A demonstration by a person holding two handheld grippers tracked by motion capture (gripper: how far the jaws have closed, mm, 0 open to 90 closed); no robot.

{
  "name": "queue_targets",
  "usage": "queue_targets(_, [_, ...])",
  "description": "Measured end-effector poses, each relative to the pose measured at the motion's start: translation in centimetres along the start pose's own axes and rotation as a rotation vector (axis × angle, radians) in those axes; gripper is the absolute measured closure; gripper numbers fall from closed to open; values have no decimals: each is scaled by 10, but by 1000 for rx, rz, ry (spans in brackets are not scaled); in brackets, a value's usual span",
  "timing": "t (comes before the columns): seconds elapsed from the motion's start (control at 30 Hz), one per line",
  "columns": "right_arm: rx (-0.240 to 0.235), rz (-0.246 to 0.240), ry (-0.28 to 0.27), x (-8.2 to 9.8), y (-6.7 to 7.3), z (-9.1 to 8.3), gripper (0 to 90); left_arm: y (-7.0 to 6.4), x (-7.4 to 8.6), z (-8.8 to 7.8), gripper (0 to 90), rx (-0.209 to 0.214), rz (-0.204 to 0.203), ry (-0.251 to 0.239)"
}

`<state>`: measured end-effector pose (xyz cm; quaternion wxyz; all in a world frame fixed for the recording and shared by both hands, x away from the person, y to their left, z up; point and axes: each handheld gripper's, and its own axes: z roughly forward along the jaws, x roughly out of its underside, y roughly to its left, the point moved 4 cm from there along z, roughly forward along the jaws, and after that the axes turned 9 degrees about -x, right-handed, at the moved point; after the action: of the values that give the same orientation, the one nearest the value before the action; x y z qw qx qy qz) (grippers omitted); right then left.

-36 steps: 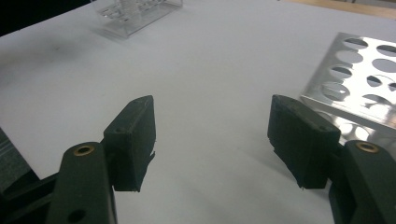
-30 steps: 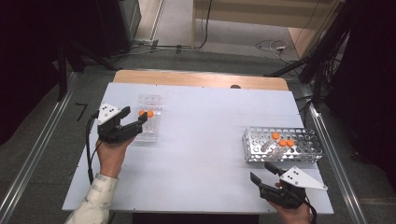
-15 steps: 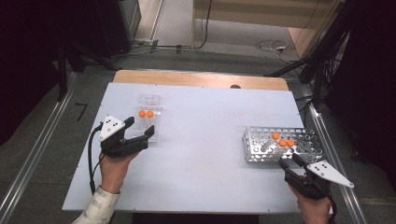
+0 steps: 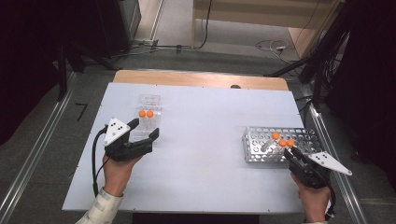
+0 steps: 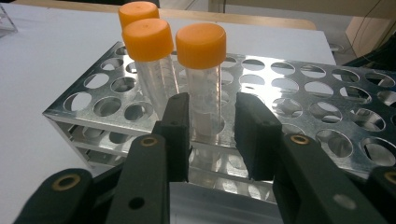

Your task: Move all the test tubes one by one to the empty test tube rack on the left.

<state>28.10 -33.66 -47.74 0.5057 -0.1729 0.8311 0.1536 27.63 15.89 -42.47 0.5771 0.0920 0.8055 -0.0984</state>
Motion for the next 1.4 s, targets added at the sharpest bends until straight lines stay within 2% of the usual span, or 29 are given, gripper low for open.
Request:
queue_targets(0.33, [-3, -6, 11, -1, -3, 9, 676, -1, 1, 1, 230, -1, 6, 6])
queue_targets(0.73, [-7, -5, 11, -2, -3, 12, 719, -3, 1, -1, 231, 7, 6, 6])
queue_targets(1.0, [-7, -7, -42, -12, -2, 1, 725, -3, 2, 0, 214, 13, 8, 16])
queue_targets(1.17, [-14, -3, -90, -23, -1, -10, 726, -2, 3, 1, 196, 14, 9, 30])
queue_targets(1.4, [-31, -12, -129, -32, 5, -28, 727, -2, 3, 1, 191, 17, 10, 34])
